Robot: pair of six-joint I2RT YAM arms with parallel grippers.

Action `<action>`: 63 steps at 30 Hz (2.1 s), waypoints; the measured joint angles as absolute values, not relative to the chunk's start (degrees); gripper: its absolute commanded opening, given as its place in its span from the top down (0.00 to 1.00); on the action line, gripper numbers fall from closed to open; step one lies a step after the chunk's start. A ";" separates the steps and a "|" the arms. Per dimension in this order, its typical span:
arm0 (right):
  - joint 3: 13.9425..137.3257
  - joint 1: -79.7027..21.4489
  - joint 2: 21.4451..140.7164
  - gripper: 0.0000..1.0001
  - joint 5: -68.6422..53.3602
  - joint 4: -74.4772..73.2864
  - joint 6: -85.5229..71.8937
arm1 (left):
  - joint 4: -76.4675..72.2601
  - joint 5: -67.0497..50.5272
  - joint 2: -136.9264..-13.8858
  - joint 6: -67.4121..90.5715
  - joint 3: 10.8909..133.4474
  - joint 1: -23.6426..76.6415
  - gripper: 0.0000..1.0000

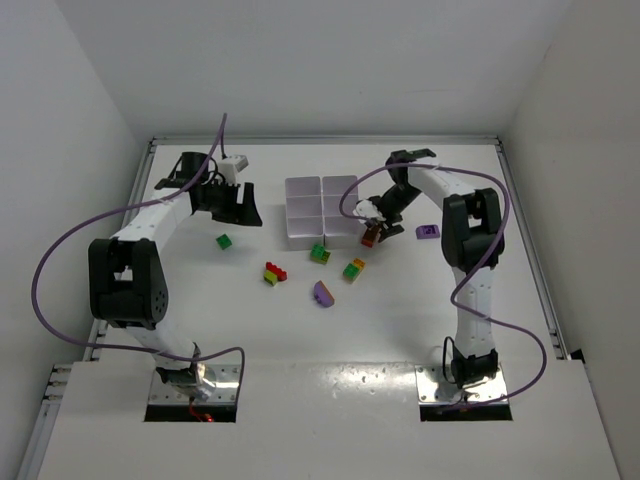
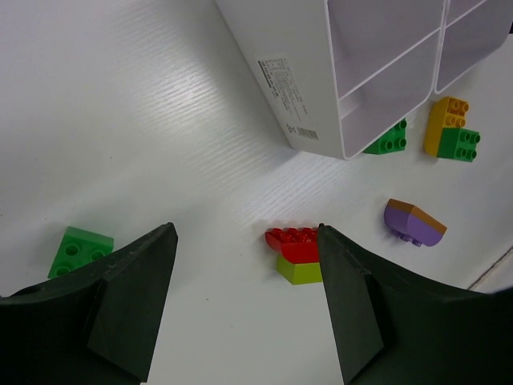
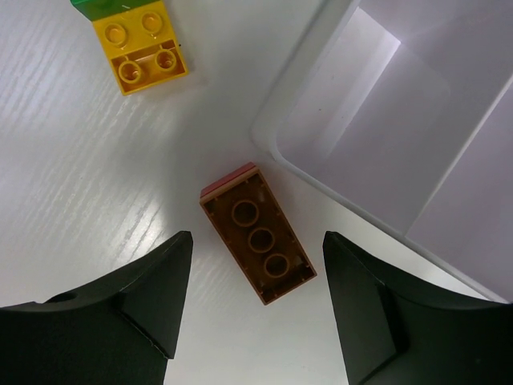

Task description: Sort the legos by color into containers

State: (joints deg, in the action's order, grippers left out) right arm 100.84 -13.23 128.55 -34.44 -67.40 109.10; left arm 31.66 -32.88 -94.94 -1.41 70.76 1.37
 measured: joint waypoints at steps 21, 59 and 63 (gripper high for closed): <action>97.58 -13.21 128.38 0.94 -33.39 -64.90 109.95 | 31.33 -33.65 -94.83 -1.26 69.69 0.30 0.26; 102.63 -21.43 112.12 1.00 -82.35 -66.92 33.36 | -15.90 -52.38 -66.32 30.96 42.15 18.50 0.19; 102.89 -21.45 112.75 1.00 -82.74 -66.22 32.47 | -17.98 -52.53 -67.96 32.25 42.81 19.11 0.19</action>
State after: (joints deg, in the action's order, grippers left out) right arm 102.89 -21.45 112.75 -82.74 -66.22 32.47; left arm -17.98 -52.53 -67.96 32.25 42.81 19.11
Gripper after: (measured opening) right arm 0.334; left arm 0.810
